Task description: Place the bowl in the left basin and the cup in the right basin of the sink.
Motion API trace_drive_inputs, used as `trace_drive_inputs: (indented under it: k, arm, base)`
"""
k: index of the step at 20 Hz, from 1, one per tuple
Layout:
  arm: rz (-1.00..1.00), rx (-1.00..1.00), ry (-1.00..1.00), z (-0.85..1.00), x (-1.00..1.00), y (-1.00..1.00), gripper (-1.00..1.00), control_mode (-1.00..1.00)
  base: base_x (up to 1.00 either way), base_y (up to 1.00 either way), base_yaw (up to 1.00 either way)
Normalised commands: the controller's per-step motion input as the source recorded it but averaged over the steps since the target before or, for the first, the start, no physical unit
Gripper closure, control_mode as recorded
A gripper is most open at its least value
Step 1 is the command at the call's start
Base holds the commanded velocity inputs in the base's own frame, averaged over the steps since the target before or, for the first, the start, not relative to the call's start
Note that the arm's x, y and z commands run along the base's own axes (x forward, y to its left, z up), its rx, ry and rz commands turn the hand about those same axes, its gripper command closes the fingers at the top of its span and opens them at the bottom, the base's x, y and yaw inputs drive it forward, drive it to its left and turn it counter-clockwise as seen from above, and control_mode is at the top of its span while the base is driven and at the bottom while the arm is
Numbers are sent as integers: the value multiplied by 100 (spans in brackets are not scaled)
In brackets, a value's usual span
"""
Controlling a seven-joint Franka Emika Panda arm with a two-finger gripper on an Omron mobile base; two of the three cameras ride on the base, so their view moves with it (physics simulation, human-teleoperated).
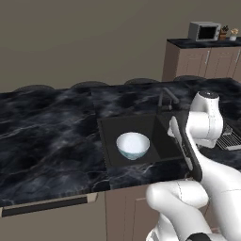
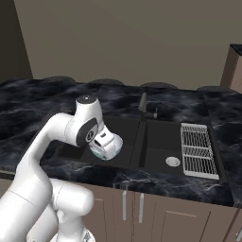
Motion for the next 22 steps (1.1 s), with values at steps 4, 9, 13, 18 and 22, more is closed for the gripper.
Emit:
trace_drive_inputs:
  k: [4, 9, 13, 18, 22]
  arm:
    - [20, 0, 0, 1, -20, -19, -100, -100]
    - [22, -2, 0, 0, -13, -17, -100, -100]
    - [10, -1, 8, 0, -6, -6, -100, -100]
    - [0, -2, 11, 0, -1, -2, -100, -100]
    - [0, -2, 2, 0, 0, 0, -100, -100]
  base:
    - [0, 0, 0]
    - [0, 0, 0]
    - [0, 0, 0]
    - [0, 0, 0]
    - [0, 0, 0]
